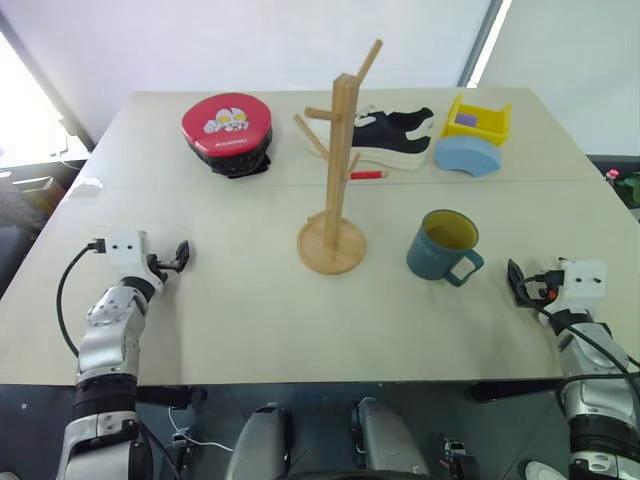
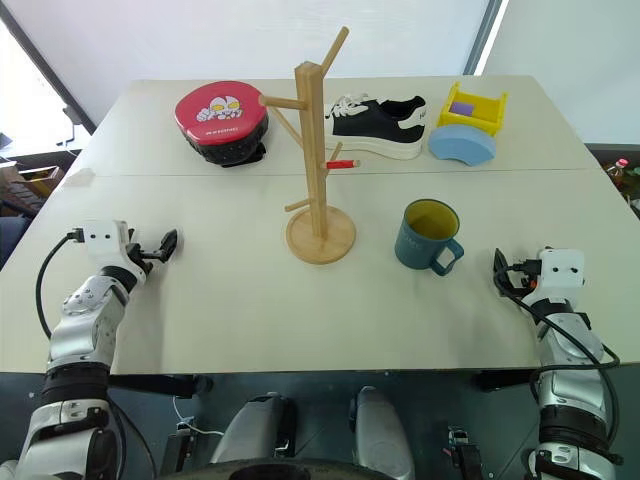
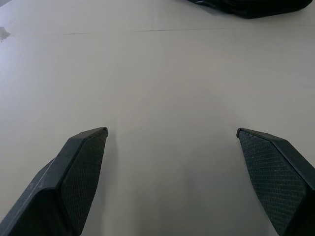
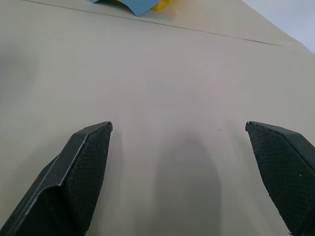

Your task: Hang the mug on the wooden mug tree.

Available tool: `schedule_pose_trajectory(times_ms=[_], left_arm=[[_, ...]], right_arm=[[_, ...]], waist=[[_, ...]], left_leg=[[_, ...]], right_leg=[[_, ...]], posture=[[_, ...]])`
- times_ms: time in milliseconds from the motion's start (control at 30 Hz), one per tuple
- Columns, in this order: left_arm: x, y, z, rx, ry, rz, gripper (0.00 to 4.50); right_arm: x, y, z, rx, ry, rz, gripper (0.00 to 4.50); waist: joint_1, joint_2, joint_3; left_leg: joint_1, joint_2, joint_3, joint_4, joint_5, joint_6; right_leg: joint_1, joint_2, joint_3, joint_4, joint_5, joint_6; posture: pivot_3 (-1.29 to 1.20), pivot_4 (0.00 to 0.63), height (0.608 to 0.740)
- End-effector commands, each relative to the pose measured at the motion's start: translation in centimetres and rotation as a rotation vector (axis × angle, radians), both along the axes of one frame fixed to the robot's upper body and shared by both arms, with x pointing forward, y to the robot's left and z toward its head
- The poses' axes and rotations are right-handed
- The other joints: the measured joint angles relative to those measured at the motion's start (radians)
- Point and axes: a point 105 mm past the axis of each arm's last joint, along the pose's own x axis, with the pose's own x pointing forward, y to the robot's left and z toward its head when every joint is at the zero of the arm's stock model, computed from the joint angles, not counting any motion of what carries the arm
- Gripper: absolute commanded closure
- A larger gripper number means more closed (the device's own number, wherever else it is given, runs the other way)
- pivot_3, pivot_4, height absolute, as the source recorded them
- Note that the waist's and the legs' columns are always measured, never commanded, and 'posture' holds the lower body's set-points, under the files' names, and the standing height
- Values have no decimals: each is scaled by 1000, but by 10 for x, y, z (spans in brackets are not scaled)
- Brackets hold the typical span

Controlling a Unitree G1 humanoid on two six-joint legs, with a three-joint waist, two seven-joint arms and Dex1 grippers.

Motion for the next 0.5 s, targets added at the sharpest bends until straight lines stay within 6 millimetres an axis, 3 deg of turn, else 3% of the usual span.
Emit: schedule_pose_trajectory(times_ms=[33,333,500], left_arm=[[-3,4,15,17,-53,-2,0],[-6,-8,11,19,-33,-64,0],[-4,-29,17,14,-56,-177,0]], right_arm=[[-2,-4,11,-9,-48,-4,22],[-4,1,8,7,-56,13,22],[-8,2,9,12,-71,9,22]], waist=[[0,0,0],[0,0,0],[0,0,0]], left_leg=[[0,0,0,0,0,0],[0,0,0,0,0,0],[0,0,0,0,0,0]], right_leg=[[0,0,0,0,0,0],[0,0,0,0,0,0],[0,-1,0,0,0,0]], posture=[[0,150,735],[0,150,735],[0,150,735]])
